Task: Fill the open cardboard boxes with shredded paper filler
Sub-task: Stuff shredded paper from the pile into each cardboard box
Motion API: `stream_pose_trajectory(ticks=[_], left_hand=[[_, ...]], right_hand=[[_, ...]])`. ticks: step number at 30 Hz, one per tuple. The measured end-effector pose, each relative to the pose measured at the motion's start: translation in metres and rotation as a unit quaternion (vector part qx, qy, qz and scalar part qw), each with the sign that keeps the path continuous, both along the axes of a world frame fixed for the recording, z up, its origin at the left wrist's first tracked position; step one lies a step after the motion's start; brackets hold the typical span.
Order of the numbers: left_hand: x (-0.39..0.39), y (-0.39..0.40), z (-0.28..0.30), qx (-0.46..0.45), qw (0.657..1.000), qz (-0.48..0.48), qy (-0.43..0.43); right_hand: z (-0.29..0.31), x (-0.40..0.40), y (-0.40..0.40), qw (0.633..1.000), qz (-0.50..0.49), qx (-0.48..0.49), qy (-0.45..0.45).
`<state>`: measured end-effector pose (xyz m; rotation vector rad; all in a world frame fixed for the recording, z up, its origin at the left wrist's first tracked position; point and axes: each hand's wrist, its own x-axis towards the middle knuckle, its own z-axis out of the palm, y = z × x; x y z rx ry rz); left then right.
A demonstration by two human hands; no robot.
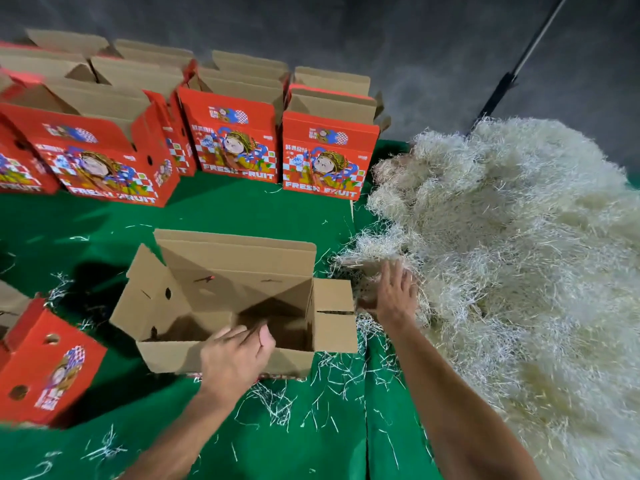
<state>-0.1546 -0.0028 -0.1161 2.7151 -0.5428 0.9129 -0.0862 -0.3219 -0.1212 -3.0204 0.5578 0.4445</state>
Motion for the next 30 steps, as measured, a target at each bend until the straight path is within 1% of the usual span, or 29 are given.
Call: stream_pose_trajectory(ticks=[3,5,9,11,14,16,20,22,24,25,27,28,30], left_hand=[[0.004,0.0,-0.004,-0.007,1.0,-0.002,-0.016],[0.006,0.0,-0.003,-0.007,1.0,0.005,-0.026],[0.005,-0.003,-0.003,-0.021,0.999,0.011,-0.035],[0.004,-0.002,-0.006,-0.03,0.999,0.012,-0.039],[0.003,-0.002,-0.007,-0.039,0.998,0.012,-0.041],[0.003,-0.004,-0.009,-0.041,0.998,0.013,-0.037],[0.001,-0.003,-0.009,-0.039,0.998,0.016,-0.04],[0.0,-0.003,-0.007,-0.038,0.998,0.022,-0.043],[-0.002,-0.003,-0.007,-0.038,0.998,0.022,-0.051],[-0.004,-0.003,-0.007,-0.039,0.998,0.022,-0.053],[-0.008,-0.004,-0.007,-0.05,0.997,0.017,-0.05],[-0.01,-0.004,-0.006,-0.057,0.997,0.016,-0.039],[-0.014,-0.004,-0.001,-0.069,0.997,0.022,0.026]], right_hand=[[-0.021,0.01,0.0,0.992,-0.002,0.09,0.085],[-0.038,0.015,0.002,0.988,0.005,0.105,0.109],[-0.06,0.024,0.007,0.991,0.039,0.021,0.124],[-0.061,0.027,0.013,0.99,0.059,0.001,0.13],[-0.057,0.024,0.018,0.989,0.086,-0.048,0.114],[-0.052,0.019,0.022,0.989,0.096,-0.056,0.095],[-0.046,0.002,0.032,0.991,0.099,-0.038,0.076],[-0.044,-0.008,0.034,0.996,0.077,0.008,0.049],[-0.035,-0.011,0.033,0.996,0.048,0.077,0.009],[-0.026,-0.009,0.033,0.993,0.023,0.114,-0.013],[0.001,0.001,0.031,0.979,-0.036,0.179,-0.085],[0.019,0.007,0.031,0.971,-0.049,0.199,-0.127],[0.06,0.019,0.033,0.95,-0.04,0.232,-0.206]])
